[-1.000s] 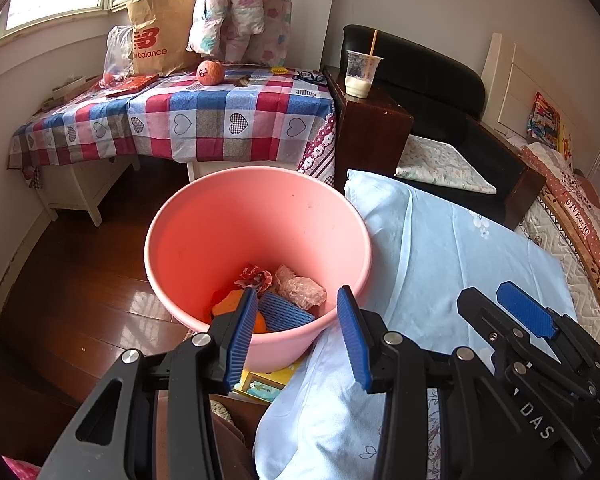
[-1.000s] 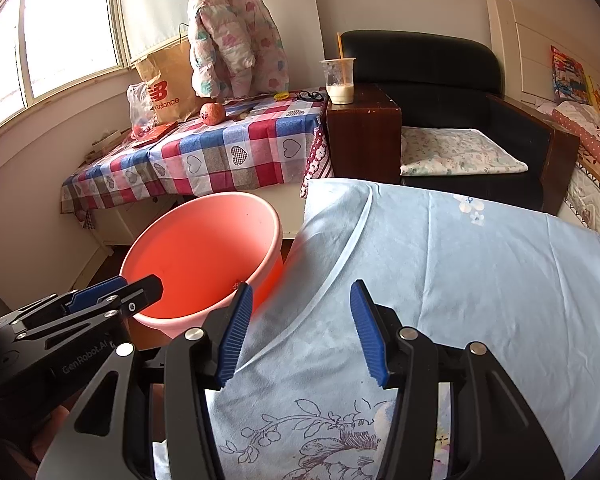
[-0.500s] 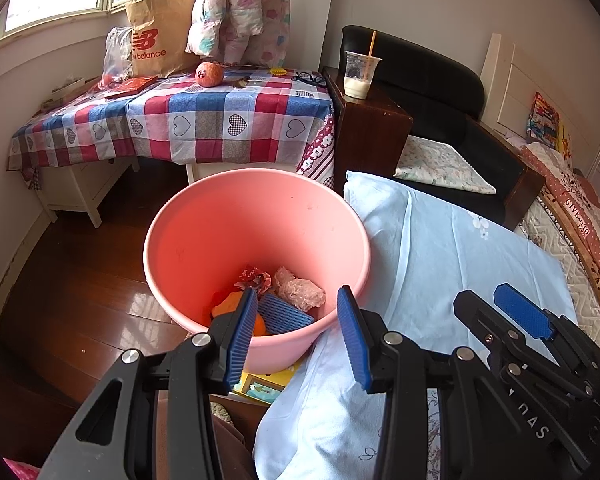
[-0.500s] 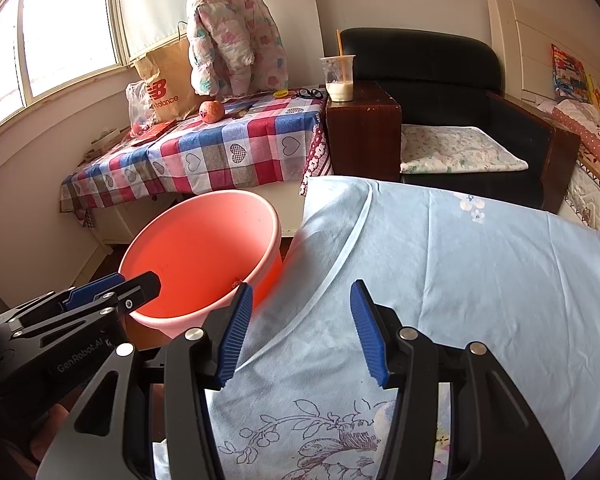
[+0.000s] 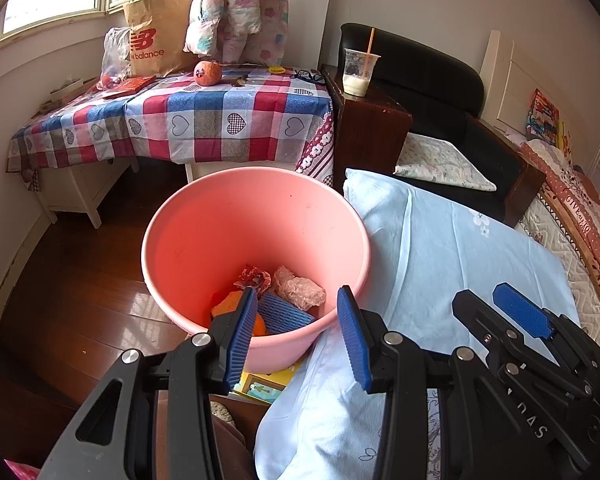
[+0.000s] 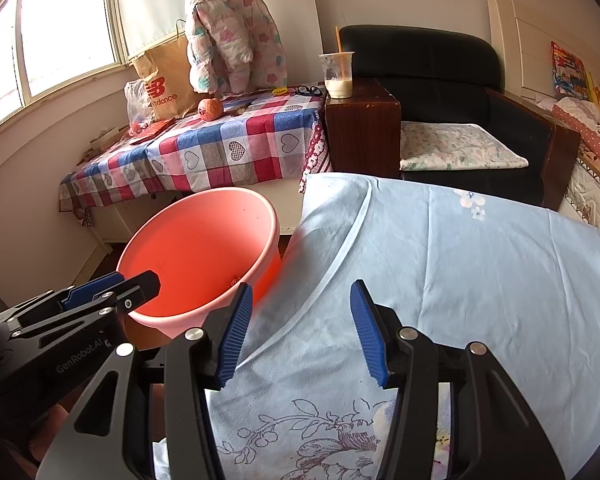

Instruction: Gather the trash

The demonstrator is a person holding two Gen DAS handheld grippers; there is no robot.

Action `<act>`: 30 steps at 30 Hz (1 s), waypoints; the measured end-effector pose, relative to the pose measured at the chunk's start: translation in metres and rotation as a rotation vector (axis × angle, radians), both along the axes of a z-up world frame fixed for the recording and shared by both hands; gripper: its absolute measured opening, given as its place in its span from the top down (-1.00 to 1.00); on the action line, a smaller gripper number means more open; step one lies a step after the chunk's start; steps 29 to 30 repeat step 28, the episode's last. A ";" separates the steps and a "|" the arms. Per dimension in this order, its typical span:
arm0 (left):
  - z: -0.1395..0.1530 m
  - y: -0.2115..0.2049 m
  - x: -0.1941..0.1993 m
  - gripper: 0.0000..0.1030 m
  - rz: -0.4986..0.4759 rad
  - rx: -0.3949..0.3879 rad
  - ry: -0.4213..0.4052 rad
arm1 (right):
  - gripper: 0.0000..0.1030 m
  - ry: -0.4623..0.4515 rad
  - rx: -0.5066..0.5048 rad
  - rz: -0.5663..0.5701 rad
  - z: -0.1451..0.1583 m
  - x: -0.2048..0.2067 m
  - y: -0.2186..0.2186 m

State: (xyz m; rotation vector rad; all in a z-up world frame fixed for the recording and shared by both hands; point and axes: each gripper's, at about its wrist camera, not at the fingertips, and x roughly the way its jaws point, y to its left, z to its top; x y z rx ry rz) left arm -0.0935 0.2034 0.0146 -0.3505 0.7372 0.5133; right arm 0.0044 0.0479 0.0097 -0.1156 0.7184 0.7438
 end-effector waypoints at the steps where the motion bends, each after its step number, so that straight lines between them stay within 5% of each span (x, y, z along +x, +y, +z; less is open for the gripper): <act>1: 0.000 0.000 0.001 0.20 0.000 0.000 0.001 | 0.00 -0.001 0.000 0.000 0.001 0.000 0.001; 30: -0.008 -0.001 0.005 0.20 -0.010 -0.005 0.023 | 0.00 0.017 -0.002 -0.006 -0.006 0.001 -0.002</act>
